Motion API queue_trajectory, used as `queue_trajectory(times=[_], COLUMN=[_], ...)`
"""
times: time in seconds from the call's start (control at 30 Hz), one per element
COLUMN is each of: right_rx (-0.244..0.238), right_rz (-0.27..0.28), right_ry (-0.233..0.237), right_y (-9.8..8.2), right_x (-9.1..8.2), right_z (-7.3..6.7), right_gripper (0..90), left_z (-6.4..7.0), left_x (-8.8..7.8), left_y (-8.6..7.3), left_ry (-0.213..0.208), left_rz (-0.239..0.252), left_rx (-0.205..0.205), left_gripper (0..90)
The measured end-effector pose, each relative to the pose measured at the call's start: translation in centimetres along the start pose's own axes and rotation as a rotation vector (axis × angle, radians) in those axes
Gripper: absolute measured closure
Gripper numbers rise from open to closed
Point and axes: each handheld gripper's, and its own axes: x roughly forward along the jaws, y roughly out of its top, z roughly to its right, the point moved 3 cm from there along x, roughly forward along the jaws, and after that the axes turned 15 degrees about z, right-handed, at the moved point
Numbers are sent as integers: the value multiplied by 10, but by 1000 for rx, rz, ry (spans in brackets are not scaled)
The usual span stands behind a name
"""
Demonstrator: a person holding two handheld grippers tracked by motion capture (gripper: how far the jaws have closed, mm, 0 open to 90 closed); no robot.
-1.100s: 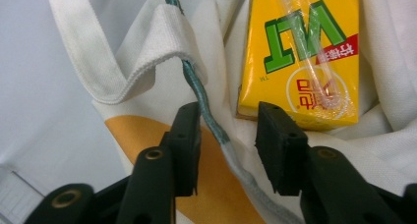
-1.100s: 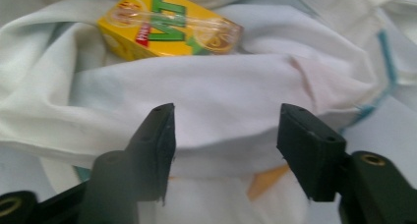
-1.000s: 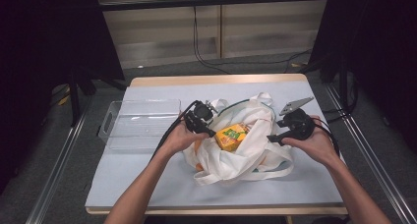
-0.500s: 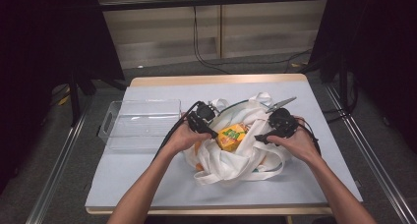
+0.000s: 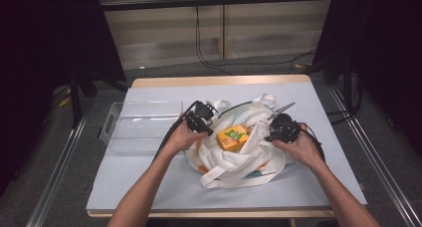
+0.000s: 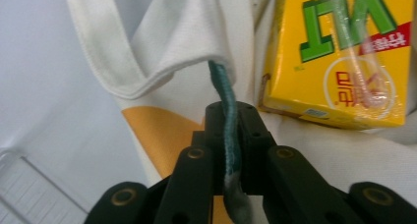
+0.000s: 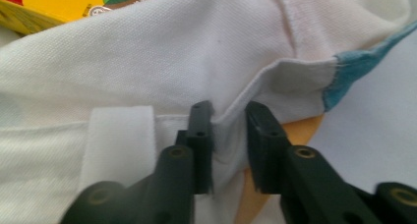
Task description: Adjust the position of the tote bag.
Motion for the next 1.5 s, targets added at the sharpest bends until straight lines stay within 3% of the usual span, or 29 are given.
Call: queue_trajectory(times=[0.13,0.33,0.43,0.5,0.63,0.73,0.8,0.87,0.9,0.93,0.97,1.03,1.13,1.3,1.37,1.43,1.5], right_rx=[-15,-17,-21,-15,-21,-22,-20,-11,-11,23,23,19,3,25,47,74,89], right_rz=[-6,12,11,16,24,30,53,73,96,118,118,176,233,300,322,345,383], right_ry=[15,34,35,37,41,33,23,20,22,21,21,26,16,19,8,4,-25], right_y=[-5,-22,-31,-37,-42,-44,-43,-43,-43,-43,-43,-41,-39,-38,-39,-40,-41], right_x=[-18,-33,-37,-39,-40,-40,-40,-41,-42,-45,-45,-49,-57,-62,-65,-70,-75], right_z=[3,1,0,-1,-1,-3,-3,-4,-3,-1,-1,0,-2,-6,-6,-6,-5], right_gripper=[809,814,817,818,817,812,793,767,717,677,677,619,577,469,448,425,393], left_z=[-6,-15,-21,-25,-26,-24,-22,-19,-17,-15,-15,-14,-12,-6,-4,-1,2], left_x=[-3,-2,-2,-1,1,0,-2,-4,-5,-7,-10,-16,-25,-35,-40,-45,-50], left_y=[-2,-6,-8,-10,-13,-12,-10,-8,-7,-7,-6,-6,-6,-11,-14,-18,-21], left_ry=[44,54,94,80,88,88,94,82,77,86,79,63,38,36,19,27,5], left_rz=[-12,-25,-17,-27,6,3,-15,-9,6,9,26,76,142,240,282,306,339], left_rx=[-2,-44,-91,-110,-140,-126,-89,-67,-61,-53,-59,-74,-63,-74,-103,-87,-89], left_gripper=[869,871,871,871,871,865,837,703,684,649,649,631,577,498,485,473,447])
